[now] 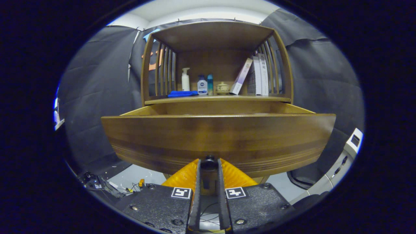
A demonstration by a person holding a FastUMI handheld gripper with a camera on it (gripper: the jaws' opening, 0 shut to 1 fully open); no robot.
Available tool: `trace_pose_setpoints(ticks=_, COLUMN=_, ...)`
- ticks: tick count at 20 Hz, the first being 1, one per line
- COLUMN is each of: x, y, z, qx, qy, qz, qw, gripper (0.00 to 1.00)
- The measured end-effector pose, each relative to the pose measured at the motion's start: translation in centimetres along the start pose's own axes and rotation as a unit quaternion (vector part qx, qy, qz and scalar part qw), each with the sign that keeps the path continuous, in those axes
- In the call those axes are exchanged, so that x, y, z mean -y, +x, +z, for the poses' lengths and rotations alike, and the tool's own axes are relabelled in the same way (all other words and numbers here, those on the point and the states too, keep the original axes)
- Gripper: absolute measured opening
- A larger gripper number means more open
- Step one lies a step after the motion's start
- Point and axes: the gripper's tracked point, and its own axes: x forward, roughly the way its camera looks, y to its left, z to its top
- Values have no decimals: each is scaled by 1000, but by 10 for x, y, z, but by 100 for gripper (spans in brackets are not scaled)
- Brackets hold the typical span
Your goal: Pull open the drawer, take out the items inside it, and place them on the countertop above the cabinet.
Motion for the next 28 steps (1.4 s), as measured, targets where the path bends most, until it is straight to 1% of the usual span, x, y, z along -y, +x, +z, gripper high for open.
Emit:
trace_pose_setpoints(ticks=2, x=0, y=-2, z=1, qx=2, qy=0, qz=-2, qw=1000, gripper=26)
trace_pose_setpoints(ticks=3, x=1, y=-3, z=1, qx=1, qy=-5, qz=-6, qw=1000, gripper=30)
trace_pose_setpoints(ticks=4, x=3, y=-6, z=3, qx=4, qy=-5, qz=-10, qw=1000, gripper=30)
trace_pose_setpoints(ticks=5, x=2, y=-13, z=14, qx=25, qy=-6, qz=-12, qw=1000, gripper=33)
trace_pose_setpoints(ticks=6, x=6, y=-18, z=26, qx=48, qy=-14, qz=-22, qw=998, gripper=39)
trace_pose_setpoints(ticks=8, x=9, y=-34, z=52, qx=87, qy=-30, qz=-23, qw=996, gripper=52)
trace_pose_setpoints(ticks=11, x=6, y=-57, z=81, qx=102, qy=-13, qz=-10, qw=995, gripper=71)
trace_pose_setpoints(ticks=13, x=11, y=-60, z=105, qx=107, qy=4, qz=-8, qw=994, gripper=82)
trace_pose_setpoints(ticks=15, x=18, y=-57, z=132, qx=113, qy=19, qz=-6, qw=993, gripper=88)
trace_pose_setpoints(ticks=18, x=31, y=-46, z=174, qx=113, qy=13, qz=-7, qw=994, gripper=96)
trace_pose_setpoints(ticks=20, x=42, y=-31, z=203, qx=114, qy=-1, qz=-19, qw=993, gripper=97)
trace_pose_setpoints(ticks=22, x=43, y=-20, z=228, qx=115, qy=-8, qz=-12, qw=993, gripper=97)
trace_pose_setpoints(ticks=24, x=45, y=-6, z=244, qx=106, qy=-15, qz=-6, qw=994, gripper=97)
trace_pose_setpoints(ticks=28, x=40, y=35, z=244, qx=40, qy=-63, qz=5, qw=997, gripper=97)
